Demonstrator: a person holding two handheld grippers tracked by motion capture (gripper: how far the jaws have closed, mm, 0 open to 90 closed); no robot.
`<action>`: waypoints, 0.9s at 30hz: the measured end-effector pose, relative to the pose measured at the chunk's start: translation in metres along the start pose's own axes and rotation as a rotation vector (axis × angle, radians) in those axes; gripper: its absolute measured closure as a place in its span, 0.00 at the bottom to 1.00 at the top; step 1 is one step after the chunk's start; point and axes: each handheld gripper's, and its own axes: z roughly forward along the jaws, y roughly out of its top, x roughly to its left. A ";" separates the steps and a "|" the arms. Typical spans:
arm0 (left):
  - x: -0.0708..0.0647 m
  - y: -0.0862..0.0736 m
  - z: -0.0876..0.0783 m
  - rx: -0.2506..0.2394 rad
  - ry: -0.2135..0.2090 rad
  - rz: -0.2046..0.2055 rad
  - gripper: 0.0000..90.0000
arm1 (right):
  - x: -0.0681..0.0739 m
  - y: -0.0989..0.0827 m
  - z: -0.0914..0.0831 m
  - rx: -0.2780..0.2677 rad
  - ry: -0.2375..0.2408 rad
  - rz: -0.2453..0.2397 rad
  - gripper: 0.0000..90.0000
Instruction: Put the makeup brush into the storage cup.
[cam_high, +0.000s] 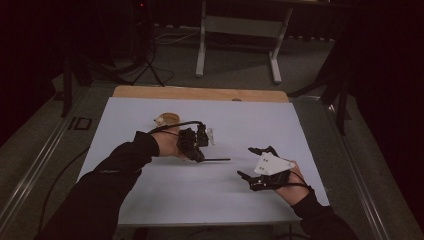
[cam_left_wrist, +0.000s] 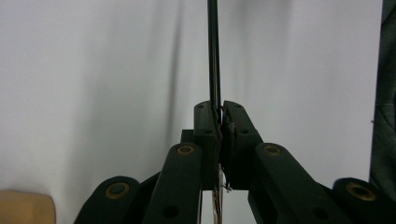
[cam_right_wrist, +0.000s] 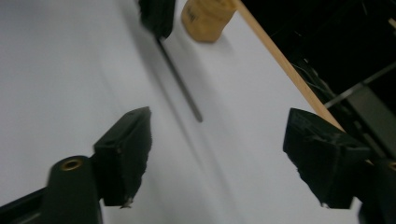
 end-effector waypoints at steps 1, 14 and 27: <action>0.000 0.001 0.000 -0.003 -0.005 -0.006 0.95 | 0.003 0.001 0.002 0.017 -0.003 -0.030 0.32; -0.008 0.016 0.006 0.005 -0.050 0.025 0.95 | 0.019 0.007 0.034 0.194 0.048 -0.218 0.49; -0.012 0.025 0.012 0.005 -0.088 0.053 0.95 | 0.014 0.009 0.049 0.301 0.110 -0.296 0.69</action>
